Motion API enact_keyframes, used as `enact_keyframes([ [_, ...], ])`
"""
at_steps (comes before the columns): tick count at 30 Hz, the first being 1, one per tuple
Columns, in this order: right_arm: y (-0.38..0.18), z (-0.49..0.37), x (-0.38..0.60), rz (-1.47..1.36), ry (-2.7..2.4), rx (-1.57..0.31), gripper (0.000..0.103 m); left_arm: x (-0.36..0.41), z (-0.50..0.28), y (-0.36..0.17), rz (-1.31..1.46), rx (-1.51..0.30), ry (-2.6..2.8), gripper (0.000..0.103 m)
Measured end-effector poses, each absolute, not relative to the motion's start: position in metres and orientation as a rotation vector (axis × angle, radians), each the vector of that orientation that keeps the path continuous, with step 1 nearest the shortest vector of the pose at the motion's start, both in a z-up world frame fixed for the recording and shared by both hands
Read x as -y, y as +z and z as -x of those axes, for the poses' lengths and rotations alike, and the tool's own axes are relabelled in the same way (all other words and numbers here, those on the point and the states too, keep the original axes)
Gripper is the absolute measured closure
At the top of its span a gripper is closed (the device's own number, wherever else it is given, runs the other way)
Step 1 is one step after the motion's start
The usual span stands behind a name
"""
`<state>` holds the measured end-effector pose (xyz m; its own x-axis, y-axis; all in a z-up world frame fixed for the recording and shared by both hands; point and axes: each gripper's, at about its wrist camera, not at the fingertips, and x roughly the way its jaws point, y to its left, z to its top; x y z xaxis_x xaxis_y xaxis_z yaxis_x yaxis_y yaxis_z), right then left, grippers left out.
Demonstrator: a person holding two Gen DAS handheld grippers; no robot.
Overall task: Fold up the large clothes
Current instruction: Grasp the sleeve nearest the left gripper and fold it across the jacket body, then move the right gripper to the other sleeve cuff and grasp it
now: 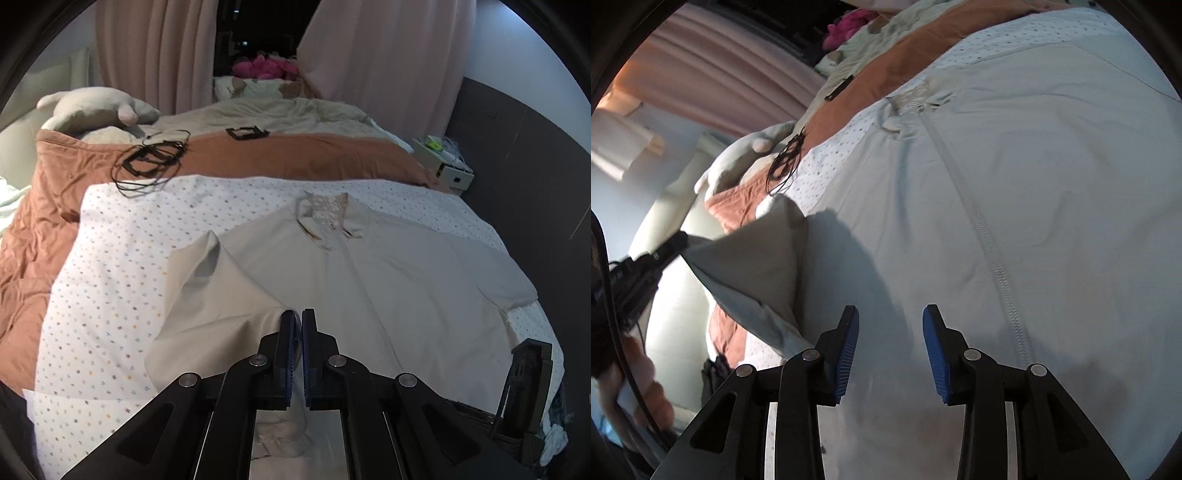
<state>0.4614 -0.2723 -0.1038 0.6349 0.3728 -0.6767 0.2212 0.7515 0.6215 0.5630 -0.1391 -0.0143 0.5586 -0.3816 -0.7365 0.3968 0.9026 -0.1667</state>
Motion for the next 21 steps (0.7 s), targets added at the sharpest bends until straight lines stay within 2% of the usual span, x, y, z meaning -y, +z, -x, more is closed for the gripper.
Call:
enact_keyframes([
  [2, -0.099, -0.464, 0.277, -0.744, 0.095, -0.89, 0.064, 0.149, -0.564, -0.023, -0.017, -0.917, -0.512, 0.092],
  [3, -0.098, -0.465, 0.276, -0.739, 0.093, -0.889, 0.057, 0.152, -0.563, -0.026, -0.01, -0.935, -0.53, 0.083],
  [4, -0.096, -0.467, 0.278, -0.735, 0.096, -0.889, 0.054, 0.152, -0.562, -0.027, -0.002, -0.942, -0.533, 0.064],
  [5, -0.095, -0.466, 0.28, -0.728, 0.102, -0.887, 0.052, 0.149, -0.559, -0.027, 0.005, -0.936, -0.524, 0.053],
  [6, -0.094, -0.467, 0.278, -0.718, 0.106, -0.888, 0.052, 0.143, -0.556, -0.024, 0.018, -0.917, -0.509, 0.034],
  [7, -0.093, -0.468, 0.277, -0.712, 0.106, -0.889, 0.051, 0.141, -0.551, -0.022, 0.032, -0.894, -0.497, 0.026],
  [19, -0.094, -0.483, 0.218, -0.511, 0.232, -0.933, 0.051, 0.026, -0.524, -0.012, 0.066, -0.839, -0.232, 0.025],
  [20, -0.095, -0.485, 0.209, -0.486, 0.241, -0.941, 0.048, 0.016, -0.521, -0.012, 0.068, -0.837, -0.219, 0.025],
  [21, -0.096, -0.488, 0.198, -0.453, 0.249, -0.95, 0.039, 0.007, -0.517, -0.013, 0.069, -0.835, -0.204, 0.025],
])
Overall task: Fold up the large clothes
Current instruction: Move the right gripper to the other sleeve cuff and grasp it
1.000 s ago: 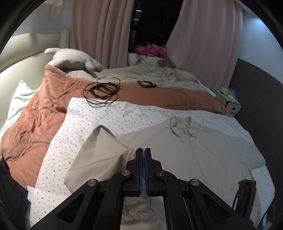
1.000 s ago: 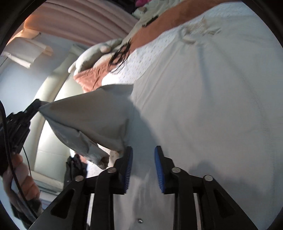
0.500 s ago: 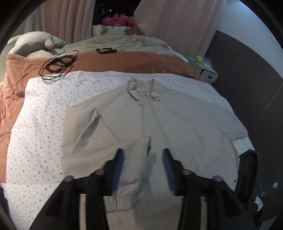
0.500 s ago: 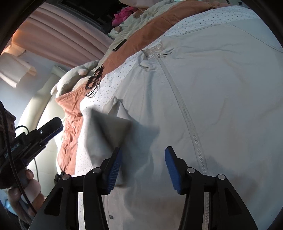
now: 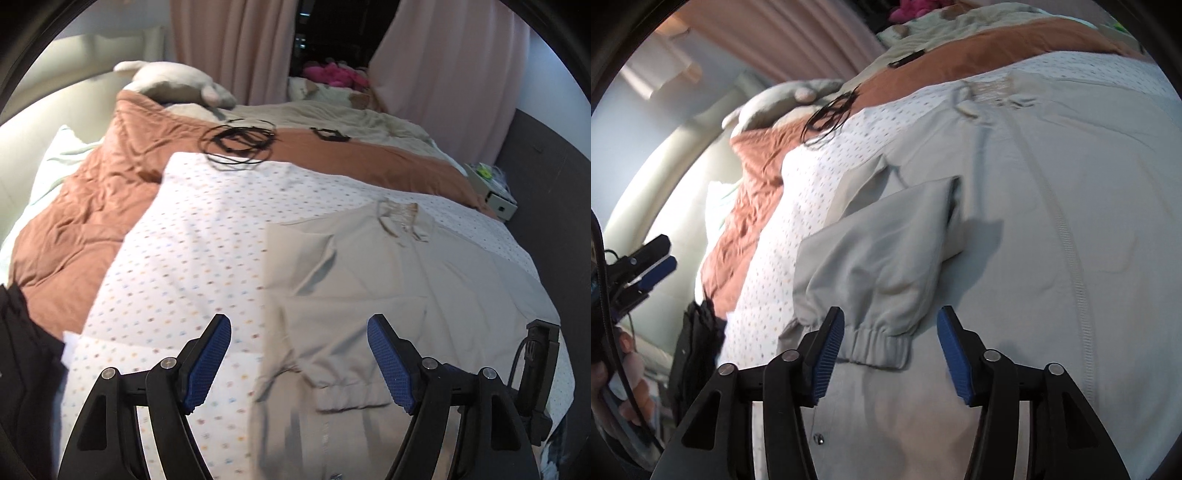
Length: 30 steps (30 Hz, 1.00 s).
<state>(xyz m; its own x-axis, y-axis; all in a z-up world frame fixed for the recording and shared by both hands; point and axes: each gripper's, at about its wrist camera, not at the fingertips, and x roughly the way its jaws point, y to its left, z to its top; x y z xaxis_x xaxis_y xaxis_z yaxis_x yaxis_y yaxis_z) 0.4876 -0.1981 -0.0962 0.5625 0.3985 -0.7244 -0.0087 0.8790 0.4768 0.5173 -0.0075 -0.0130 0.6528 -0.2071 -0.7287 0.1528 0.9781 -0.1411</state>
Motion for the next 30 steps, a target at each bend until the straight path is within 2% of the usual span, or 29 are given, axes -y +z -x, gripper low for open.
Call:
enact_keyframes([
  [2, -0.098, -0.49, 0.18, -0.396, 0.262, -0.959, 0.029, -0.009, -0.512, -0.016, 0.072, -0.837, -0.177, 0.025],
  [9, -0.108, -0.496, 0.124, -0.229, 0.302, -0.978, 0.021, -0.069, -0.491, -0.028, 0.116, -0.856, -0.082, 0.025],
  [17, -0.147, -0.51, 0.07, -0.012, 0.29, -1.054, 0.021, -0.121, -0.467, -0.047, 0.159, -0.884, -0.002, 0.025],
  [24, -0.16, -0.513, 0.055, 0.147, 0.233, -1.027, 0.022, -0.135, -0.455, -0.062, 0.169, -0.916, 0.028, 0.025],
  [25, -0.161, -0.512, 0.053, 0.163, 0.23, -1.021, 0.024, -0.135, -0.454, -0.063, 0.171, -0.918, 0.029, 0.025],
  [26, -0.161, -0.51, 0.052, 0.177, 0.226, -1.014, 0.034, -0.133, -0.455, -0.062, 0.173, -0.92, 0.028, 0.025],
  [27, -0.16, -0.51, 0.053, 0.181, 0.222, -1.007, 0.054, -0.132, -0.455, -0.062, 0.174, -0.921, 0.027, 0.025],
  [29, -0.155, -0.512, 0.063, 0.147, 0.227, -1.009, 0.087, -0.127, -0.454, -0.062, 0.169, -0.921, 0.023, 0.025],
  [30, -0.151, -0.514, 0.074, 0.081, 0.253, -1.016, 0.088, -0.123, -0.454, -0.061, 0.166, -0.921, 0.02, 0.025],
])
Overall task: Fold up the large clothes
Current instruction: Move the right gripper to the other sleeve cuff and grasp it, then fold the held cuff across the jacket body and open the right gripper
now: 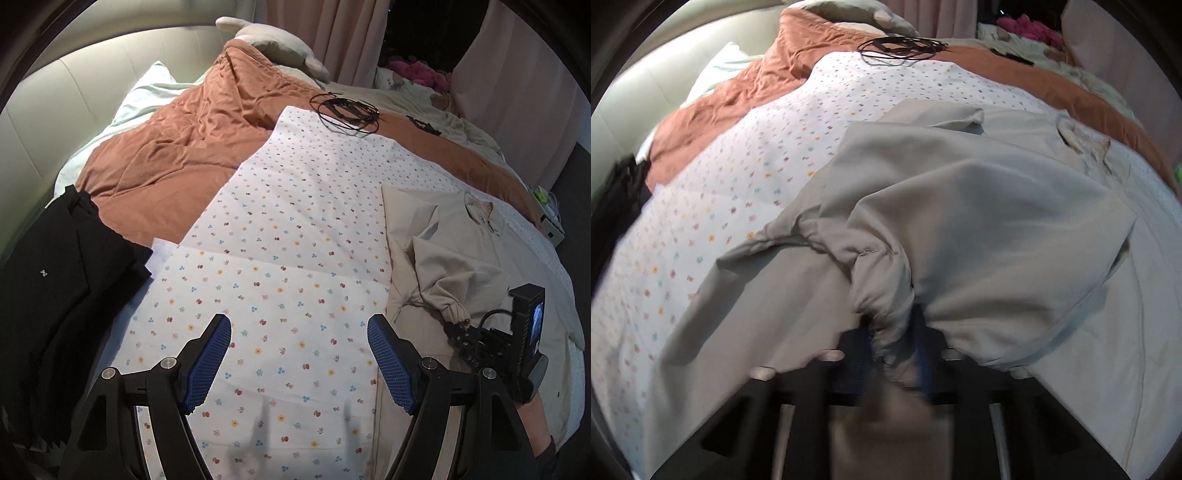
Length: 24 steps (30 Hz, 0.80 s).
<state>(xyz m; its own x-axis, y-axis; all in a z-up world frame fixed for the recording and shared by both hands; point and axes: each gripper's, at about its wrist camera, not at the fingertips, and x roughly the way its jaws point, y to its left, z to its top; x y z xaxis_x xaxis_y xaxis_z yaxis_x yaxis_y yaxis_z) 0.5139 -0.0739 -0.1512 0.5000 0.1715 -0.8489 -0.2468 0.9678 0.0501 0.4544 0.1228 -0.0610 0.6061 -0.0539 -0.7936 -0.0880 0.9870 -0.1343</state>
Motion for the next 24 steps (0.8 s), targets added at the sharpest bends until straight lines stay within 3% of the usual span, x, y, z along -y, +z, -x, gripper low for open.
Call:
enact_keyframes([
  [3, -0.136, -0.515, 0.105, -0.089, 0.319, -1.005, 0.092, -0.111, -0.456, -0.059, 0.154, -0.919, 0.003, 0.025],
  [15, -0.044, -0.485, 0.222, -0.51, 0.383, -0.751, 0.093, -0.053, -0.469, -0.06, 0.123, -0.918, -0.06, 0.025],
  [24, -0.034, -0.47, 0.322, -0.688, 0.246, -0.668, 0.089, -0.023, -0.475, -0.071, 0.106, -0.934, -0.09, 0.025],
])
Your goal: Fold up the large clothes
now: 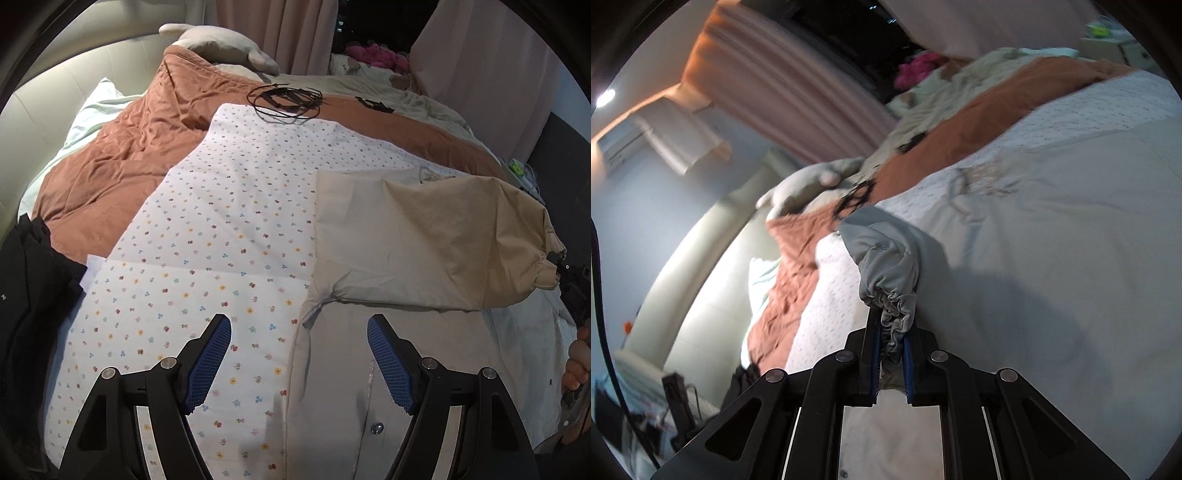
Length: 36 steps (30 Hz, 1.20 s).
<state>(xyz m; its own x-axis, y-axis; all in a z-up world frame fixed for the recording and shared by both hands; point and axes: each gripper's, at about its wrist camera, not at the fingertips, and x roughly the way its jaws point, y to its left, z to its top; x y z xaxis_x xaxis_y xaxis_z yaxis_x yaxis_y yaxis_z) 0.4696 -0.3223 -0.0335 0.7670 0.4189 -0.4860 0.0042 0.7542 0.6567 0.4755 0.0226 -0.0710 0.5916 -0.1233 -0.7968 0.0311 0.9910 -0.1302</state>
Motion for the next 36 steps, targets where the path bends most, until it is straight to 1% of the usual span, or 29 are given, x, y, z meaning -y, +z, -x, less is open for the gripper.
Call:
enact_keyframes([
  [1, -0.038, -0.468, 0.334, -0.717, 0.207, -0.683, 0.086, -0.02, -0.476, -0.072, 0.104, -0.937, -0.092, 0.025],
  [3, -0.05, -0.464, 0.358, -0.796, 0.102, -0.713, 0.053, -0.016, -0.478, -0.075, 0.1, -0.942, -0.094, 0.025],
  [4, -0.055, -0.458, 0.371, -0.835, 0.062, -0.701, 0.047, -0.014, -0.479, -0.075, 0.096, -0.943, -0.094, 0.025],
  [5, -0.058, -0.454, 0.38, -0.854, 0.035, -0.689, 0.037, -0.012, -0.48, -0.076, 0.094, -0.944, -0.093, 0.025],
  [6, -0.059, -0.451, 0.388, -0.866, 0.012, -0.683, 0.035, -0.011, -0.481, -0.077, 0.092, -0.946, -0.092, 0.025],
  [10, -0.073, -0.449, 0.398, -0.898, 0.005, -0.719, 0.034, -0.007, -0.487, -0.083, 0.089, -0.958, -0.088, 0.025],
  [16, -0.11, -0.466, 0.401, -0.909, -0.005, -0.82, 0.034, -0.001, -0.502, -0.104, 0.077, -0.993, -0.079, 0.025],
  [19, -0.125, -0.474, 0.408, -0.911, -0.009, -0.84, 0.035, 0.003, -0.513, -0.12, 0.069, -1.012, -0.071, 0.026],
  [20, -0.131, -0.476, 0.411, -0.918, -0.016, -0.847, 0.037, 0.005, -0.517, -0.124, 0.063, -1.017, -0.069, 0.027],
  [23, -0.148, -0.479, 0.421, -0.955, -0.028, -0.867, 0.048, 0.011, -0.531, -0.144, 0.043, -1.05, -0.061, 0.037],
  [24, -0.152, -0.48, 0.423, -0.96, -0.03, -0.868, 0.05, 0.012, -0.535, -0.151, 0.039, -1.063, -0.059, 0.041],
  [25, -0.156, -0.481, 0.425, -0.963, -0.033, -0.865, 0.055, 0.014, -0.54, -0.158, 0.033, -1.077, -0.056, 0.046],
  [26, -0.158, -0.483, 0.427, -0.965, -0.038, -0.858, 0.062, 0.015, -0.543, -0.165, 0.028, -1.089, -0.056, 0.048],
  [27, -0.162, -0.485, 0.428, -0.971, -0.04, -0.852, 0.065, 0.017, -0.548, -0.172, 0.023, -1.103, -0.056, 0.053],
  [28, -0.165, -0.486, 0.43, -0.98, -0.033, -0.848, 0.067, 0.018, -0.552, -0.178, 0.018, -1.115, -0.053, 0.056],
  [30, -0.173, -0.491, 0.432, -0.996, -0.014, -0.837, 0.086, 0.019, -0.558, -0.189, 0.007, -1.133, -0.042, 0.067],
  [31, -0.176, -0.492, 0.433, -0.997, -0.012, -0.837, 0.089, 0.019, -0.562, -0.194, 0.004, -1.141, -0.028, 0.073],
  [33, -0.18, -0.493, 0.435, -1.013, -0.01, -0.821, 0.093, 0.015, -0.565, -0.198, 0.026, -1.127, -0.008, 0.074],
  [36, -0.176, -0.493, 0.434, -1.002, -0.017, -0.825, 0.094, 0.014, -0.57, -0.198, 0.031, -1.114, 0.026, 0.074],
])
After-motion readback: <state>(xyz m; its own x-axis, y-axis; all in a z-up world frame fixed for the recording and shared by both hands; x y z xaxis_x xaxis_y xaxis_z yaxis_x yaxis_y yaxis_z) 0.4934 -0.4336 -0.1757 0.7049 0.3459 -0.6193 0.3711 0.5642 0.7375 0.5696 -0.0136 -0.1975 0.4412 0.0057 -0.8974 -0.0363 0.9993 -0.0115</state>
